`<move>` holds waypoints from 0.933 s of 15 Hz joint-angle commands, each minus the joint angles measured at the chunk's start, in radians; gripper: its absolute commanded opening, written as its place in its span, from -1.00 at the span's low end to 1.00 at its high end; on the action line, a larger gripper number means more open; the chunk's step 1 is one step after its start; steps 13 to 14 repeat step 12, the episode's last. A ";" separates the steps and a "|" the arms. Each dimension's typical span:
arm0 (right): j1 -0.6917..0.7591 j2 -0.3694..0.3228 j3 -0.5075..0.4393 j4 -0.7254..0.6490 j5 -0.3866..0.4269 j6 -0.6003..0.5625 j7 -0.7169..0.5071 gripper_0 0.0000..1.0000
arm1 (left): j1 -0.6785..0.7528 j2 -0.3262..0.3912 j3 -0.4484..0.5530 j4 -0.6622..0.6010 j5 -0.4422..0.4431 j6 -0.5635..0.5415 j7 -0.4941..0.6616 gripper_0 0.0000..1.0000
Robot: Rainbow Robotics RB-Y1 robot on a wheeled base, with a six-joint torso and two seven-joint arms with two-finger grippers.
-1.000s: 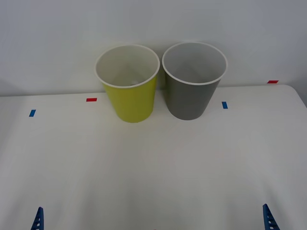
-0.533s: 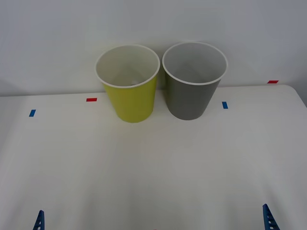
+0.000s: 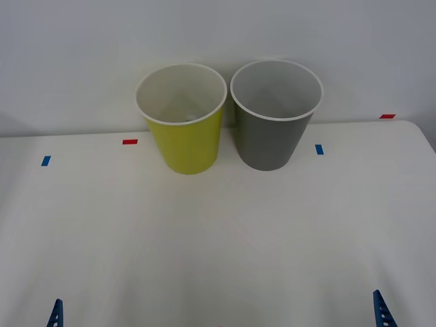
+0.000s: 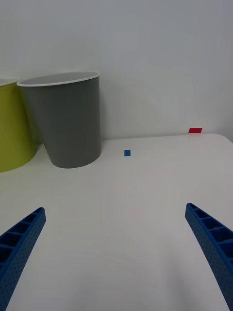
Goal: Put cans in the gray bin and PET bottles in the light green bin.
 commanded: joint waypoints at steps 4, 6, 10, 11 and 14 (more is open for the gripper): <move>0.000 0.000 0.000 0.000 0.000 0.000 0.000 1.00 | 0.000 0.000 0.000 0.000 0.000 0.000 0.000 1.00; 0.000 0.000 0.000 0.000 0.000 0.000 0.000 1.00 | 0.000 0.000 0.000 0.000 0.000 0.000 0.000 1.00; 0.000 0.000 0.000 0.000 0.000 0.000 0.000 1.00 | 0.000 0.000 0.000 0.000 0.000 0.000 0.000 1.00; 0.000 0.000 0.000 0.000 0.000 0.000 0.000 1.00 | 0.000 0.000 0.000 0.000 0.000 0.000 0.000 1.00; 0.000 0.000 0.000 0.000 0.000 0.000 0.000 1.00 | 0.000 0.000 0.000 0.000 0.000 0.000 0.000 1.00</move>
